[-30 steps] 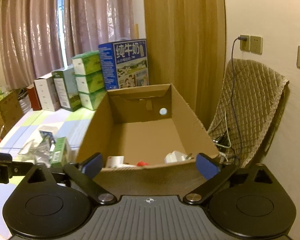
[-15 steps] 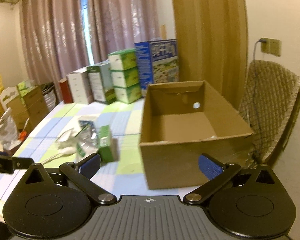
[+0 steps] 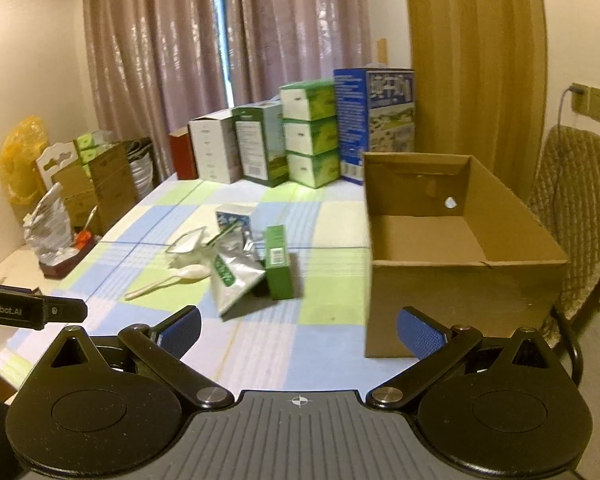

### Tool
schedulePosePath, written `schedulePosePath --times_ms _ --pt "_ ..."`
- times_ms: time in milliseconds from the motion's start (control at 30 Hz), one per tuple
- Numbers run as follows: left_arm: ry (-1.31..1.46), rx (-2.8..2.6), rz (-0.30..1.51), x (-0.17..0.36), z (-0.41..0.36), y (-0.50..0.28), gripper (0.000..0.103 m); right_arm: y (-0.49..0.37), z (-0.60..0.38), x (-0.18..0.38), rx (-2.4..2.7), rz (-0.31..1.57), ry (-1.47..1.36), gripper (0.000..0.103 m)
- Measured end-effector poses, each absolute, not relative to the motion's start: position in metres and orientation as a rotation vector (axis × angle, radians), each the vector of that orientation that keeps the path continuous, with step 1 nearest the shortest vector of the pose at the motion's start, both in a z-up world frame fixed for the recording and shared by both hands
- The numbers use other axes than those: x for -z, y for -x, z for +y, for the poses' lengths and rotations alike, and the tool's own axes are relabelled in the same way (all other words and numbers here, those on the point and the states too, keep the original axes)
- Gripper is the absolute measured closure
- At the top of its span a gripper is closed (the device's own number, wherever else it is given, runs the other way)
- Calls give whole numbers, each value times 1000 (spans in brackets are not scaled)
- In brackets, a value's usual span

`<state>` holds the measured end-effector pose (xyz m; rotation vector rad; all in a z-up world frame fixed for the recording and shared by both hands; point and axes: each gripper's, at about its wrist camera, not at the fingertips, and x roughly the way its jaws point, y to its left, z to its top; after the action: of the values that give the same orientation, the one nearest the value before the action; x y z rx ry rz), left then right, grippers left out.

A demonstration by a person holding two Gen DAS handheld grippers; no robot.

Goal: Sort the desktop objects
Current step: 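Withdraw both tools from the cardboard box toward the table, then grasp the white spoon with left tool while right tool grasps green medicine box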

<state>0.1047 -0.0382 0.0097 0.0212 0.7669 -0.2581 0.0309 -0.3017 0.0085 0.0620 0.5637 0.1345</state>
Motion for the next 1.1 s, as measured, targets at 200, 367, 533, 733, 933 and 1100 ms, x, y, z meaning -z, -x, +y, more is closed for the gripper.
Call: schedulePosePath --times_ms 200,367,533,733,933,1100 --pt "-11 238 774 -6 -25 -108 1 -37 -288 -5 -174 568 -48 2" --pt "-25 241 771 -4 -18 -117 1 -49 -276 -3 -203 569 -39 2" --pt "-55 267 760 -2 -13 -132 1 -68 -265 -1 -237 566 -21 2" --pt "-93 325 766 6 -10 -157 1 -109 -254 6 -246 563 22 2" --pt "-134 338 766 18 -8 -185 2 -150 -252 21 -243 601 45 24" --pt "-169 351 784 35 -12 -214 6 -188 -254 37 -202 640 60 41"
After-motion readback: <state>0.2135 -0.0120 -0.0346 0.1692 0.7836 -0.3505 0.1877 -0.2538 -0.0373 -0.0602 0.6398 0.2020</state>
